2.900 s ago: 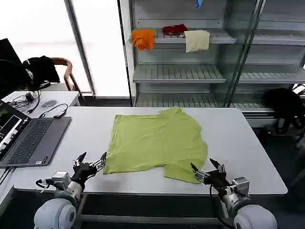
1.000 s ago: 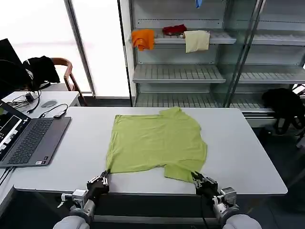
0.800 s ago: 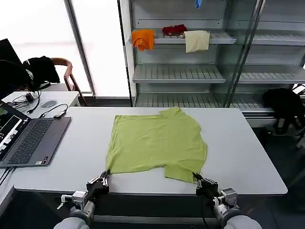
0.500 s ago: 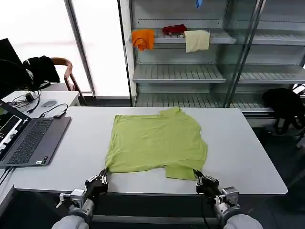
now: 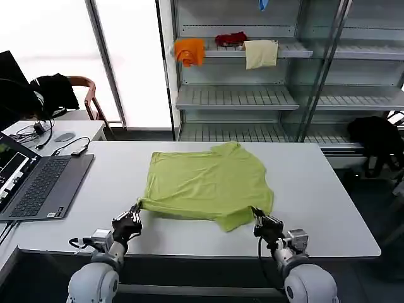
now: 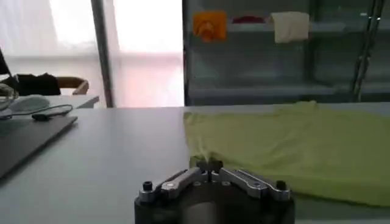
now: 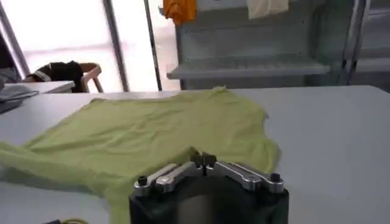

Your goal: Fold and organize the clothes.

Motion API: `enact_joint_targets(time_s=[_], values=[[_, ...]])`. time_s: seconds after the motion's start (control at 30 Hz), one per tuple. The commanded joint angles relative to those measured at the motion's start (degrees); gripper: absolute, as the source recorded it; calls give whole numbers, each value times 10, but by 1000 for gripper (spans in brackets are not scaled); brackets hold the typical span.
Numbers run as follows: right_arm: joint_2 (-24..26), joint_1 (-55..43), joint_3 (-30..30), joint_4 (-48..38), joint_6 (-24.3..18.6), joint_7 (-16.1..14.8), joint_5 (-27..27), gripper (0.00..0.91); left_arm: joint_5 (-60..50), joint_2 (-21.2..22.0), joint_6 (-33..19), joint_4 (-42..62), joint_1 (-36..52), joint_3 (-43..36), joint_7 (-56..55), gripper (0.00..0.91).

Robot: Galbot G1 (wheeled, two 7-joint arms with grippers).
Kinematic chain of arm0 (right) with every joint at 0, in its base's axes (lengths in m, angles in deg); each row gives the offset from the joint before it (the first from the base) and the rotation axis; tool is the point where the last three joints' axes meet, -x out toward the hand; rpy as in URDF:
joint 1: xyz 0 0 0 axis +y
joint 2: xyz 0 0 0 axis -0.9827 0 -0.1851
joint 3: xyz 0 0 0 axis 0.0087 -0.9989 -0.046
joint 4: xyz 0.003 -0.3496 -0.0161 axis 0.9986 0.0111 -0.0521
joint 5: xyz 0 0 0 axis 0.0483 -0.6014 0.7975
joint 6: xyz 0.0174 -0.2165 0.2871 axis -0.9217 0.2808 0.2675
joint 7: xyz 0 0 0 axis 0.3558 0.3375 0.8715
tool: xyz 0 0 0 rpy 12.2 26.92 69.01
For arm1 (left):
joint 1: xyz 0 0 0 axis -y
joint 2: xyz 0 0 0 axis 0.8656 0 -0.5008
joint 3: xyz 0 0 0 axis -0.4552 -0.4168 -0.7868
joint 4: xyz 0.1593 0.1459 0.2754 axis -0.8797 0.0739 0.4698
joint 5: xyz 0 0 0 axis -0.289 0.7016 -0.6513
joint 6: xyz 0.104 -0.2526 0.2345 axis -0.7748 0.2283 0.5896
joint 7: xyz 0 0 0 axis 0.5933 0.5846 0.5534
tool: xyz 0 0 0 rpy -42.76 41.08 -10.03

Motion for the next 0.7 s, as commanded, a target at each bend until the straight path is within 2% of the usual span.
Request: enact_joint_targets(time_s=[0.03, 0.33, 0.7], values=[[-24, -115, -7, -76, 4, 6, 0, 0, 14, 2, 13, 31, 82, -9, -4, 0], [-33, -191, -18, -132, 4, 5, -8, 0, 36, 12, 61, 32, 117, -15, -33, 0], [-41, -230, -20, -204, 3, -17, -40, 0, 0, 18, 63, 78, 129, -25, -40, 10]])
